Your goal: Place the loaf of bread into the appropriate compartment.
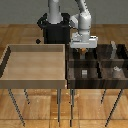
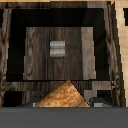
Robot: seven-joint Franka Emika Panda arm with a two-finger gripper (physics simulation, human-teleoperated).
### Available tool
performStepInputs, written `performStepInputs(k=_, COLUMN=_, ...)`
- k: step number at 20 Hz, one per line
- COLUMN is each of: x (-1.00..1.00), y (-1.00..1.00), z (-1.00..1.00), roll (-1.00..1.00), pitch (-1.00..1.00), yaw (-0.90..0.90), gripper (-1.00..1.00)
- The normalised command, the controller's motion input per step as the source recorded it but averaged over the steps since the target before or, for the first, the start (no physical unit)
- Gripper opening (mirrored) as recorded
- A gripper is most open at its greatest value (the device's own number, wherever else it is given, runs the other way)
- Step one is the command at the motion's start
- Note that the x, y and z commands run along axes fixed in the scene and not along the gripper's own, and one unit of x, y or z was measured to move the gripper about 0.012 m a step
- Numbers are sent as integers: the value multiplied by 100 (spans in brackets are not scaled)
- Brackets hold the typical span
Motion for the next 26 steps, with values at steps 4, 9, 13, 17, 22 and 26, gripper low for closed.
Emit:
performStepInputs(k=4, x=100, y=0, z=0, roll=0, pitch=0, yaw=0, gripper=-100)
performStepInputs(k=9, x=20, y=0, z=0, roll=0, pitch=0, yaw=0, gripper=100)
performStepInputs(k=13, x=0, y=0, z=0, roll=0, pitch=0, yaw=0, gripper=100)
performStepInputs(k=17, x=0, y=0, z=0, roll=0, pitch=0, yaw=0, gripper=100)
performStepInputs(k=22, x=0, y=0, z=0, roll=0, pitch=0, yaw=0, gripper=100)
performStepInputs(k=26, x=0, y=0, z=0, roll=0, pitch=0, yaw=0, gripper=100)
